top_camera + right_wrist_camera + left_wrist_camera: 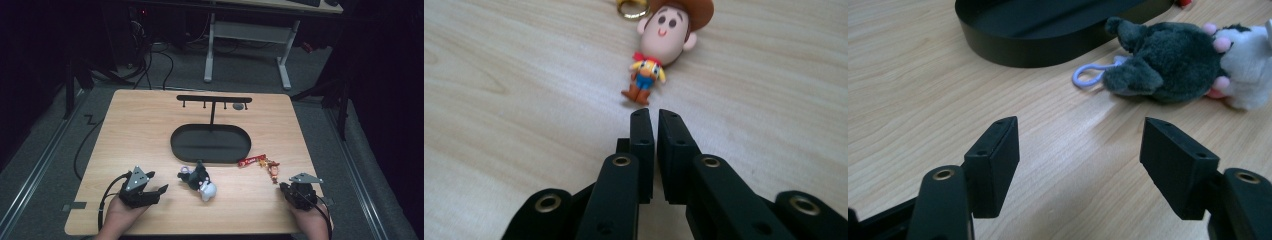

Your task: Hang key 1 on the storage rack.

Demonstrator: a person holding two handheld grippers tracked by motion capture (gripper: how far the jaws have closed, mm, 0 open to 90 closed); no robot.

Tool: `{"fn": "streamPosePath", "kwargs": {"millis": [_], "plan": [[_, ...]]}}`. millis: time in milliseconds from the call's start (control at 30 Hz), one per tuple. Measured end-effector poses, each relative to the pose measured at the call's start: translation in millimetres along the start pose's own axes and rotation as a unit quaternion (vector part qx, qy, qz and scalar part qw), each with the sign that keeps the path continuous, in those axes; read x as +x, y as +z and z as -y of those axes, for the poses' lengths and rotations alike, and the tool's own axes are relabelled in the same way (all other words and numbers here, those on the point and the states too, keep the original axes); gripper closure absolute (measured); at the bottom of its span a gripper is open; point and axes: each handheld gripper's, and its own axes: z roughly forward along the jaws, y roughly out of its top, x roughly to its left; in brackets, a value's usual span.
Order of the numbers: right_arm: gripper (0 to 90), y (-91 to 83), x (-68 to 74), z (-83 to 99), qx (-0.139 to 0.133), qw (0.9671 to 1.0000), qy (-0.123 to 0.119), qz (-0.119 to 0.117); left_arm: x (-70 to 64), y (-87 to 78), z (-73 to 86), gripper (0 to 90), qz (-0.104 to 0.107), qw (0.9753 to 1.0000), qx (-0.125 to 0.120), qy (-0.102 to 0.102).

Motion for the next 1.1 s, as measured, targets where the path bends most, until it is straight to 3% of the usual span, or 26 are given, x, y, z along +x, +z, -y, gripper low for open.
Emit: {"fn": "streamPosePath", "kwargs": {"millis": [267,467,567,700,900,1100], "plan": [[76.6,-12.5,2.3,6.6,-0.004,0.9998,0.021,-0.004,-4.3,7.1,-2.4,32.4,-0.012,0.9999,0.008,0.009],[66.1,-13.4,2.5,-2.6,0.011,0.9994,0.032,-0.010,-5.6,9.4,-0.8,33.2,-0.011,0.9998,0.013,0.007],[58.8,-12.1,6.4,-9.7,0.032,0.9991,0.028,-0.003,-8.5,7.9,-1.7,34.0,-0.001,0.9999,0.009,0.009],[55.4,-12.0,10.0,-16.7,0.049,0.9978,0.043,-0.011,-12.6,9.2,-2.0,35.2,0.009,0.9997,0.011,0.018],[53.0,-12.1,5.5,-28.7,0.082,0.9932,0.077,-0.029,-17.1,8.3,-1.4,35.3,0.012,0.9994,0.014,0.031],[49.6,-11.6,2.1,-42.4,0.124,0.9903,0.058,-0.025,-14.5,7.4,-0.7,35.2,0.007,0.9995,0.014,0.026]]}}
